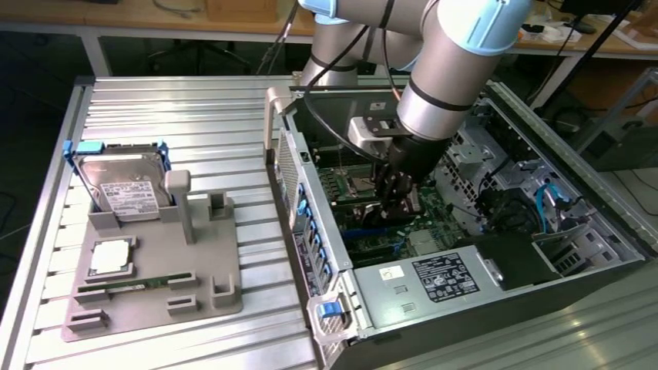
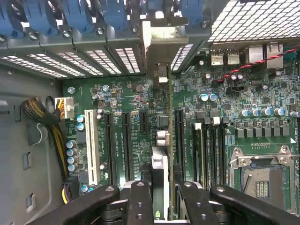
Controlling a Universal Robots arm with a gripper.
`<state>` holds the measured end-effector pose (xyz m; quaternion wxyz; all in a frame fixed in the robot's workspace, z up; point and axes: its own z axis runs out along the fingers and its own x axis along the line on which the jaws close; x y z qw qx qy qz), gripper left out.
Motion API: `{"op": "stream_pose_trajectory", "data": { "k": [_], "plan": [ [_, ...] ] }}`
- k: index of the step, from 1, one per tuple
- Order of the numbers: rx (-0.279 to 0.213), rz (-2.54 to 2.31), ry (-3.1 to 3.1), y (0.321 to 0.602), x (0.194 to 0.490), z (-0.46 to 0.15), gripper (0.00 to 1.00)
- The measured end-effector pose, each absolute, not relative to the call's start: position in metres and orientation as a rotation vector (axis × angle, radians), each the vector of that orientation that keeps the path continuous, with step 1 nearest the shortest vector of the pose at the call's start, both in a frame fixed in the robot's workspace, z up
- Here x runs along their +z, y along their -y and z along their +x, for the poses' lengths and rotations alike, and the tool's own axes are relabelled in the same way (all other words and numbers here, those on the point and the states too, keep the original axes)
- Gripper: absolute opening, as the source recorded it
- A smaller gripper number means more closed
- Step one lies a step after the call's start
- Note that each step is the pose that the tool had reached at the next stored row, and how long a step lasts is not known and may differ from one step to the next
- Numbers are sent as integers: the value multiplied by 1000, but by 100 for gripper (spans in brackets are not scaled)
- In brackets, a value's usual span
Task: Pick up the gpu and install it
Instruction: 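Insert the gpu into the slot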
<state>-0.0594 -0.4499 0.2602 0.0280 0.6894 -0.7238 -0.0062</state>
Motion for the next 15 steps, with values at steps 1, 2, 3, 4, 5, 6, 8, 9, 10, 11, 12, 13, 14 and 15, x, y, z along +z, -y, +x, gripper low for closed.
{"op": "stream_pose_trajectory", "data": {
  "k": [1, 2, 3, 4, 5, 6, 8, 9, 10, 11, 12, 13, 14, 15],
  "plan": [
    [-19, 2128, 2234, 450, 260, -59, 27],
    [-19, 2128, 2234, 450, 260, -59, 27],
    [-19, 2128, 2234, 450, 260, -59, 27],
    [-19, 2128, 2234, 450, 260, -59, 27],
    [-19, 2128, 2234, 450, 260, -59, 27],
    [-19, 2128, 2234, 450, 260, -60, 27],
    [-19, 2128, 2234, 450, 260, -62, 27],
    [-19, 2128, 2234, 450, 260, -63, 27],
    [-19, 2128, 2234, 450, 260, -65, 27],
    [-19, 2128, 2234, 450, 260, -66, 27],
    [-19, 2128, 2234, 450, 260, -67, 27],
    [-19, 2128, 2234, 450, 260, -68, 27],
    [-19, 2128, 2234, 450, 260, -68, 27],
    [-19, 2128, 2234, 450, 260, -69, 27]
  ]
}}
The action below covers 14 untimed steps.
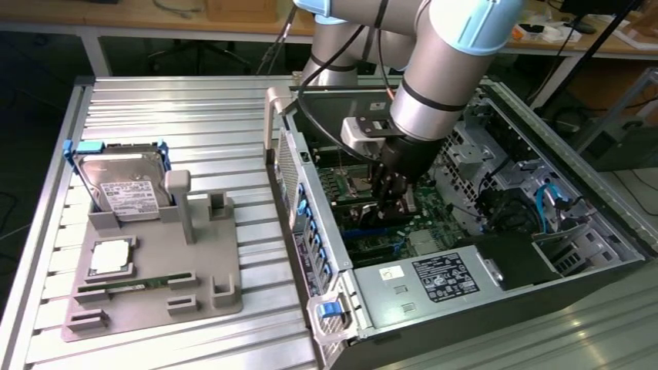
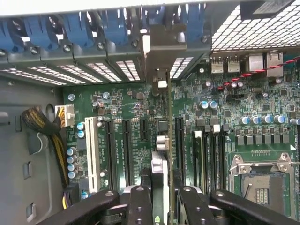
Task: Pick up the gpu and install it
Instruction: 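Insert the gpu into the slot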
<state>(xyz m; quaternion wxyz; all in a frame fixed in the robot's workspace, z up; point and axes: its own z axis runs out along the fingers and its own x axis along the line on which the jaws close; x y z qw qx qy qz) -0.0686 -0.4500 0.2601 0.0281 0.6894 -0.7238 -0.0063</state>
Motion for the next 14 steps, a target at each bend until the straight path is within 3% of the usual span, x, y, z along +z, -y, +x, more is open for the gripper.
{"op": "stream_pose_trajectory", "data": {
  "k": [14],
  "plan": [
    [-30, 2123, 2229, 452, 262, -67, 27]
  ]
}}
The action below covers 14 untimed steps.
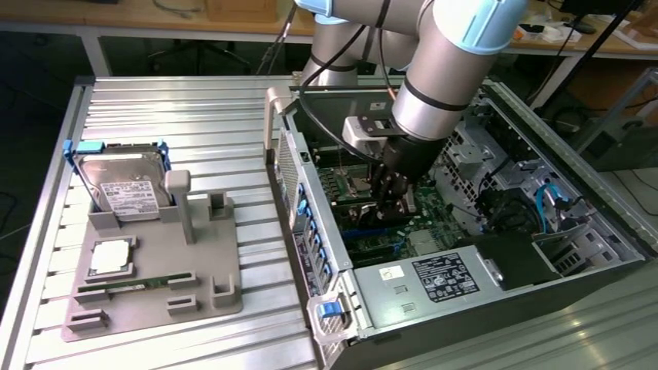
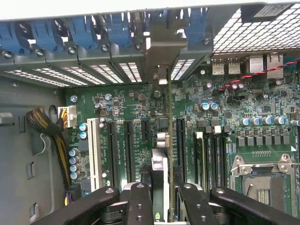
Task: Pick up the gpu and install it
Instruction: 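Insert the gpu into the slot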
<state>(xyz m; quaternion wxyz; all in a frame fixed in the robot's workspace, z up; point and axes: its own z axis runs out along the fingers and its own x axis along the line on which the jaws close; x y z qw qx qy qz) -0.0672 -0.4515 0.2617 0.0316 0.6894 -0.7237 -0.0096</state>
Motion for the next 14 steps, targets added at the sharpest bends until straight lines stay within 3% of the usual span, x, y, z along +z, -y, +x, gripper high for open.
{"op": "stream_pose_trajectory", "data": {
  "k": [14],
  "plan": [
    [-34, 2120, 2228, 452, 257, -68, 27]
  ]
}}
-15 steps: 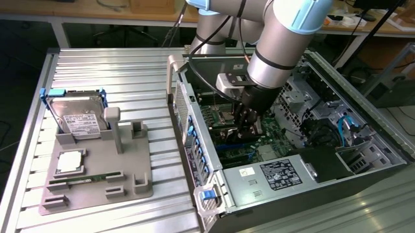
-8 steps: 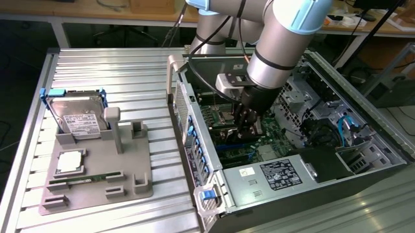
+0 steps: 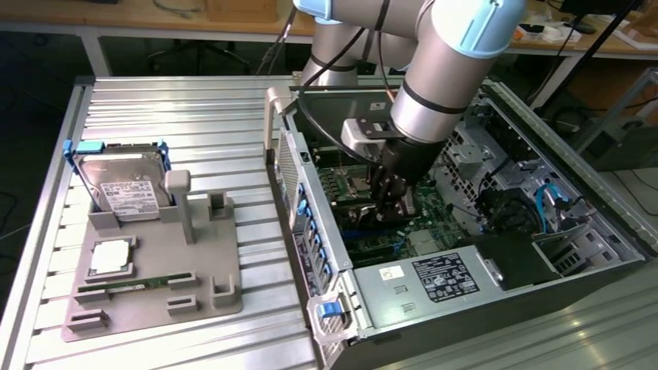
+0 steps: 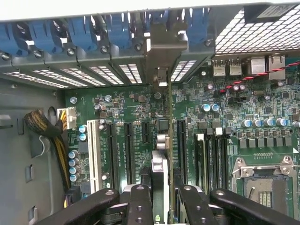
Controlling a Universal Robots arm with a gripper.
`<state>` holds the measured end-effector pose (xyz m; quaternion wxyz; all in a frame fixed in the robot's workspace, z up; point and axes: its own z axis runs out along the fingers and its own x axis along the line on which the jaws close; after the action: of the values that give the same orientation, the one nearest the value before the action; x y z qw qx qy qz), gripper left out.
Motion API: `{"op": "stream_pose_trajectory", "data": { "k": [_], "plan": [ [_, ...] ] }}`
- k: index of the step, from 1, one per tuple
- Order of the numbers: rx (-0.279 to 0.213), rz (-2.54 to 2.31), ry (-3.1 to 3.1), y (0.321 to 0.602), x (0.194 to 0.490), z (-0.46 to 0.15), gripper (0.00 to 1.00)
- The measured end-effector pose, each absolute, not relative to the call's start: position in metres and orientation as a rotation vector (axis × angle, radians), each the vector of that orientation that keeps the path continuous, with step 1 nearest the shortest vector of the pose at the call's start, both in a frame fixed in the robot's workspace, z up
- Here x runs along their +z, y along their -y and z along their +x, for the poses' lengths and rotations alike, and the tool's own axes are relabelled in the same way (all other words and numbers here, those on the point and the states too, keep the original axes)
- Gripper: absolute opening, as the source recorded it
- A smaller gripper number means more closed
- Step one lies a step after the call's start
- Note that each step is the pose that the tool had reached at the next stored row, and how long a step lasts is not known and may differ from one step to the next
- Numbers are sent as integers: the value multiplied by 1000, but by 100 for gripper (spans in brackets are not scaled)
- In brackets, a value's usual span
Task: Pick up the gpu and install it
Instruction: 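Insert the gpu into the slot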
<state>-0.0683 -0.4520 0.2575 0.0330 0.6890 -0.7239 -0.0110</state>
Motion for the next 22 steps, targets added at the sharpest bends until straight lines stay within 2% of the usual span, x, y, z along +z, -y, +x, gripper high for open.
{"op": "stream_pose_trajectory", "data": {
  "k": [22],
  "plan": [
    [-36, 2116, 2231, 450, 249, -72, 27]
  ]
}}
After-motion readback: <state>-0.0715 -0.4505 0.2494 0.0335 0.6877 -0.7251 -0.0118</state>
